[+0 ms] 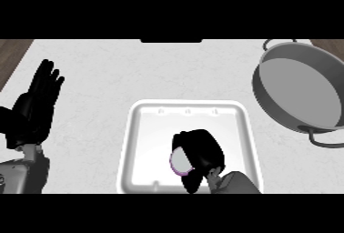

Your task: Pick the can from the tray and place it in the pot

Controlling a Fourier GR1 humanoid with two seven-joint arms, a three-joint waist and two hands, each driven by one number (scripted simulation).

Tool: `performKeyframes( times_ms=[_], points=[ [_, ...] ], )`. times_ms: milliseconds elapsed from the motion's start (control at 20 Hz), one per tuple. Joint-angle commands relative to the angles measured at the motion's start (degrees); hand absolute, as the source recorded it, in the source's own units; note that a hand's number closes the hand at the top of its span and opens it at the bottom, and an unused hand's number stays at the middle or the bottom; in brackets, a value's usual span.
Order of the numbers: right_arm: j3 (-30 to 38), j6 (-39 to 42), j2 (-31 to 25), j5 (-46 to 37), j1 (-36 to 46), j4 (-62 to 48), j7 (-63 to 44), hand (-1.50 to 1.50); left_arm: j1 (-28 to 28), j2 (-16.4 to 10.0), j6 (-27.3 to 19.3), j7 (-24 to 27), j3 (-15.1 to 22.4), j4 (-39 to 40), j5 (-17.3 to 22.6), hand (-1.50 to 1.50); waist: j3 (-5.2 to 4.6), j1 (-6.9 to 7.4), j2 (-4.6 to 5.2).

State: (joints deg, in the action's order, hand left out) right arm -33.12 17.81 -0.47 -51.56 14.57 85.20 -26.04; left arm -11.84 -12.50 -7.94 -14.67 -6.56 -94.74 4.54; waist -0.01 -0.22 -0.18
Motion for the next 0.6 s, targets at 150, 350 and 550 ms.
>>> performKeyframes(
  times_ms=[150, 350, 550],
  points=[
    [2.2, -3.2, -2.2, -1.4, -6.5, 17.8, -3.7, 1.50, 1.3, 0.7, -0.6, -0.6, -0.2, -2.1, -0.2, 0.00, 0.04, -0.63, -0.21],
    [6.4, -11.4, -0.7, -6.1, -4.1, 24.5, -7.1, 1.50, 0.8, -0.5, 0.1, -1.6, -1.1, -1.2, 0.2, 0.00, 0.04, -0.85, -0.30],
    [10.3, -13.2, -1.1, -9.2, -2.9, 33.6, -10.4, 1.50, 2.7, -0.5, 1.3, 0.1, -1.2, -1.0, 0.6, 0.00, -0.01, -0.58, -0.31]
  ],
)
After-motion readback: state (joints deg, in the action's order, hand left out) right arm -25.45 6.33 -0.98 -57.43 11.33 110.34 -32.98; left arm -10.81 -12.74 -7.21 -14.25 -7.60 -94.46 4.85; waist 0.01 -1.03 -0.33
